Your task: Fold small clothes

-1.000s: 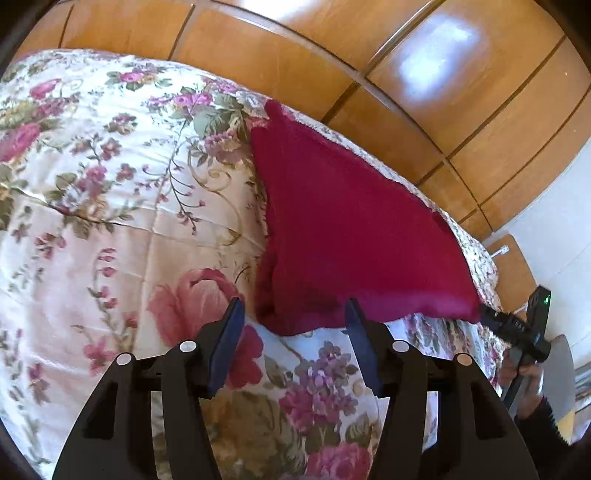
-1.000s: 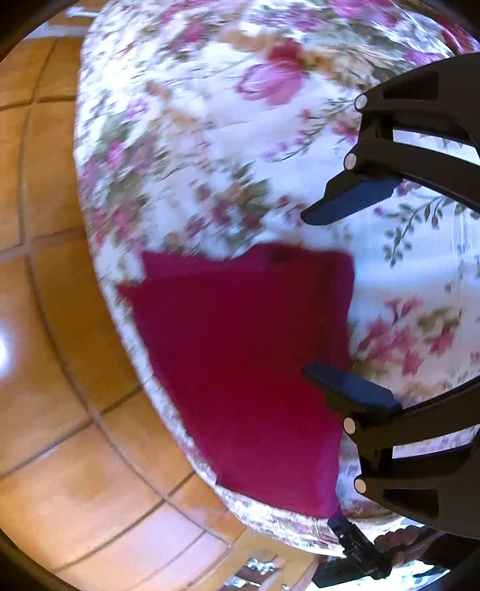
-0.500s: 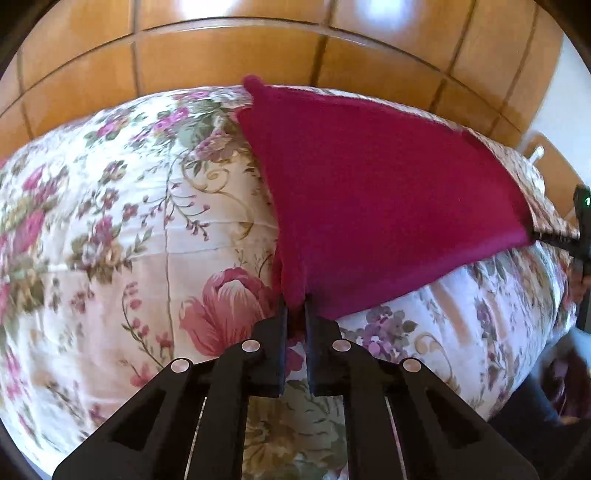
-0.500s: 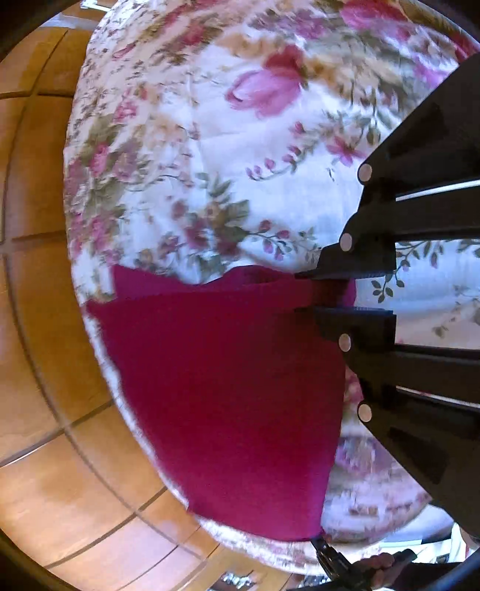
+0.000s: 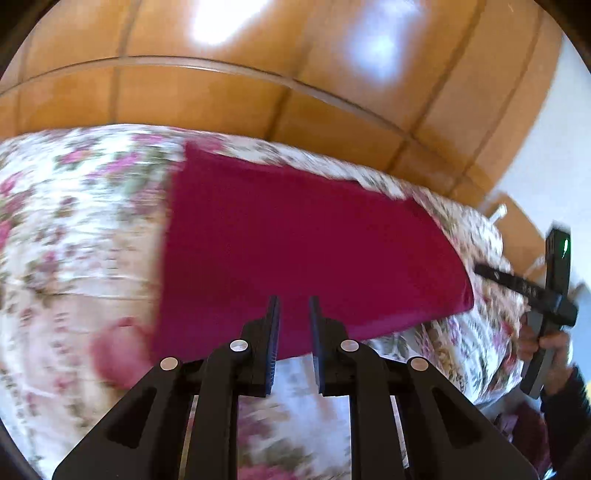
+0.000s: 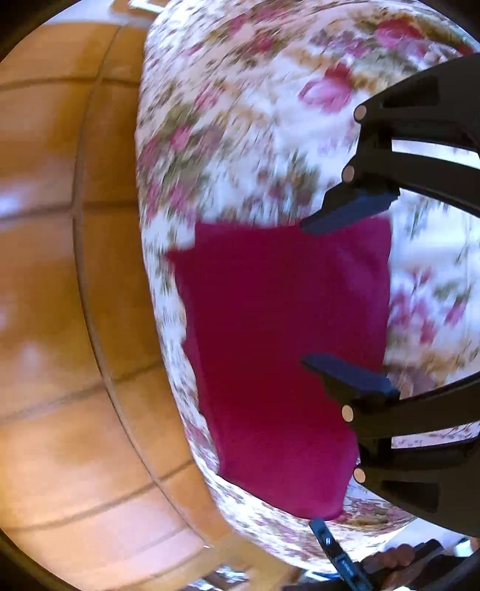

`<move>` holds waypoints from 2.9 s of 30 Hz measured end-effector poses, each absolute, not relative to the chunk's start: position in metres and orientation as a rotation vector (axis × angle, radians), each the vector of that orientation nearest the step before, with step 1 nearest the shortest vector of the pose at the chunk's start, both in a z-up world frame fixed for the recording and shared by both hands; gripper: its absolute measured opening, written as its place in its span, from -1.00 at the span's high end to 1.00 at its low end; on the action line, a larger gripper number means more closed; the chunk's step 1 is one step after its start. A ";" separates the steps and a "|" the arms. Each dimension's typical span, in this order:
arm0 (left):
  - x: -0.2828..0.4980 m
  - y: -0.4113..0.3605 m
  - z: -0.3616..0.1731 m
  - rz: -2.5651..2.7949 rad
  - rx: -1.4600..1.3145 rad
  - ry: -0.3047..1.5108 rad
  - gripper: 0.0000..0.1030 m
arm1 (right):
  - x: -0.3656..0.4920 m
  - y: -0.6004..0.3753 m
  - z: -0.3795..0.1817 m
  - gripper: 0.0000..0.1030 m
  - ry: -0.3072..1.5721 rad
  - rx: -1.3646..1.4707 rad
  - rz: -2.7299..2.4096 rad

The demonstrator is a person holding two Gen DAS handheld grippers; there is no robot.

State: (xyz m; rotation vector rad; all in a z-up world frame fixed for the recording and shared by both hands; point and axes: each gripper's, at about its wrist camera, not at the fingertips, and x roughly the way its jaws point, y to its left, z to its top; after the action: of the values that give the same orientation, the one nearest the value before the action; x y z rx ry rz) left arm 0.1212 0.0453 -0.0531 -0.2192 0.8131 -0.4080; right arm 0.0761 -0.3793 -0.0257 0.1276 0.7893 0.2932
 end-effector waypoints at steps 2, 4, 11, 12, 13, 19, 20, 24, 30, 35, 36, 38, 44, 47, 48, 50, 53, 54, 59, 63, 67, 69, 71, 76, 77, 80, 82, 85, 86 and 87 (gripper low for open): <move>0.126 0.026 -0.065 -0.378 -0.168 0.843 0.50 | 0.080 -0.355 -0.036 -0.31 0.808 0.089 0.308; 0.126 0.013 -0.080 -0.323 -0.110 0.877 0.47 | 0.082 -0.343 -0.052 -0.31 0.854 0.060 0.321; 0.116 0.007 -0.075 -0.264 -0.101 0.864 0.26 | 0.069 -0.356 -0.091 -0.32 0.883 0.073 0.324; 0.115 0.006 -0.071 -0.254 -0.099 0.849 0.25 | 0.070 -0.353 -0.089 -0.33 0.889 0.056 0.317; 0.113 0.006 -0.065 -0.242 -0.087 0.829 0.25 | 0.069 -0.352 -0.085 -0.34 0.893 0.046 0.313; 0.109 0.005 -0.043 -0.191 -0.010 0.755 0.25 | 0.074 -0.345 -0.054 -0.45 0.844 0.086 0.344; 0.111 0.005 -0.042 -0.191 -0.010 0.753 0.25 | 0.077 -0.344 -0.050 -0.50 0.834 0.095 0.348; 0.120 0.007 -0.038 -0.182 -0.002 0.754 0.25 | 0.097 -0.335 -0.039 -0.57 0.820 0.119 0.341; 0.134 0.008 -0.036 -0.155 0.018 0.752 0.25 | 0.134 -0.323 -0.031 -0.61 0.818 0.116 0.321; 0.147 0.009 -0.034 -0.135 0.041 0.749 0.25 | 0.162 -0.316 -0.031 -0.62 0.819 0.090 0.302; 0.151 0.010 -0.034 -0.131 0.042 0.749 0.25 | 0.170 -0.316 -0.033 -0.62 0.826 0.085 0.289; 0.156 0.011 -0.035 -0.126 0.044 0.755 0.25 | 0.178 -0.318 -0.038 -0.62 0.832 0.081 0.269; 0.170 0.019 -0.038 -0.106 0.033 0.755 -0.17 | 0.206 -0.337 -0.080 -0.66 0.834 0.068 0.160; 0.178 0.023 -0.041 -0.097 0.042 0.763 -0.17 | 0.202 -0.338 -0.088 -0.71 0.803 0.061 0.169; 0.181 0.025 -0.042 -0.095 0.038 0.768 -0.17 | 0.201 -0.338 -0.090 -0.71 0.790 0.056 0.170; 0.186 0.032 -0.044 -0.086 0.019 0.775 -0.17 | 0.200 -0.338 -0.094 -0.73 0.771 0.057 0.172; 0.196 0.052 -0.042 -0.091 -0.068 0.783 -0.17 | 0.199 -0.339 -0.097 -0.74 0.751 0.069 0.180; 0.200 0.059 -0.042 -0.097 -0.106 0.789 -0.17 | 0.199 -0.339 -0.097 -0.74 0.747 0.070 0.182; 0.238 0.105 -0.052 -0.096 -0.328 0.858 0.09 | 0.198 -0.339 -0.096 -0.75 0.733 0.074 0.188; 0.270 0.123 -0.066 -0.064 -0.421 0.896 0.26 | 0.197 -0.340 -0.096 -0.75 0.724 0.079 0.190; 0.292 0.119 -0.100 0.056 -0.331 0.991 0.31 | 0.197 -0.340 -0.096 -0.75 0.721 0.080 0.193; 0.291 0.116 -0.102 0.091 -0.312 0.976 0.14 | 0.197 -0.340 -0.096 -0.75 0.723 0.079 0.192; 0.285 0.114 -0.095 0.109 -0.311 0.966 0.14 | 0.199 -0.341 -0.093 -0.75 0.748 0.080 0.201; 0.245 0.113 -0.069 0.104 -0.250 0.869 0.14 | 0.186 -0.367 -0.069 -0.76 0.764 0.170 0.277; 0.234 0.110 -0.066 0.095 -0.238 0.850 0.14 | 0.180 -0.381 -0.066 -0.76 0.751 0.218 0.275; 0.209 0.099 -0.056 0.019 -0.234 0.806 0.14 | 0.170 -0.416 -0.069 -0.75 0.758 0.337 0.263; 0.189 0.083 -0.054 -0.063 -0.240 0.797 0.14 | 0.168 -0.433 -0.085 -0.63 0.807 0.407 0.268; 0.176 0.063 -0.058 -0.181 -0.252 0.818 0.14 | 0.167 -0.438 -0.110 -0.44 0.887 0.491 0.349; 0.173 0.054 -0.062 -0.211 -0.239 0.832 0.14 | 0.165 -0.438 -0.113 -0.42 0.877 0.499 0.361; 0.172 0.047 -0.066 -0.218 -0.222 0.837 0.14 | 0.163 -0.437 -0.114 -0.35 0.871 0.518 0.380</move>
State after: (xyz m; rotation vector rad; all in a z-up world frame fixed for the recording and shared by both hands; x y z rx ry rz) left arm 0.1724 0.0474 -0.0660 -0.2217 0.8366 -0.2182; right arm 0.1625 -0.4370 -0.1138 0.5182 0.8709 0.3801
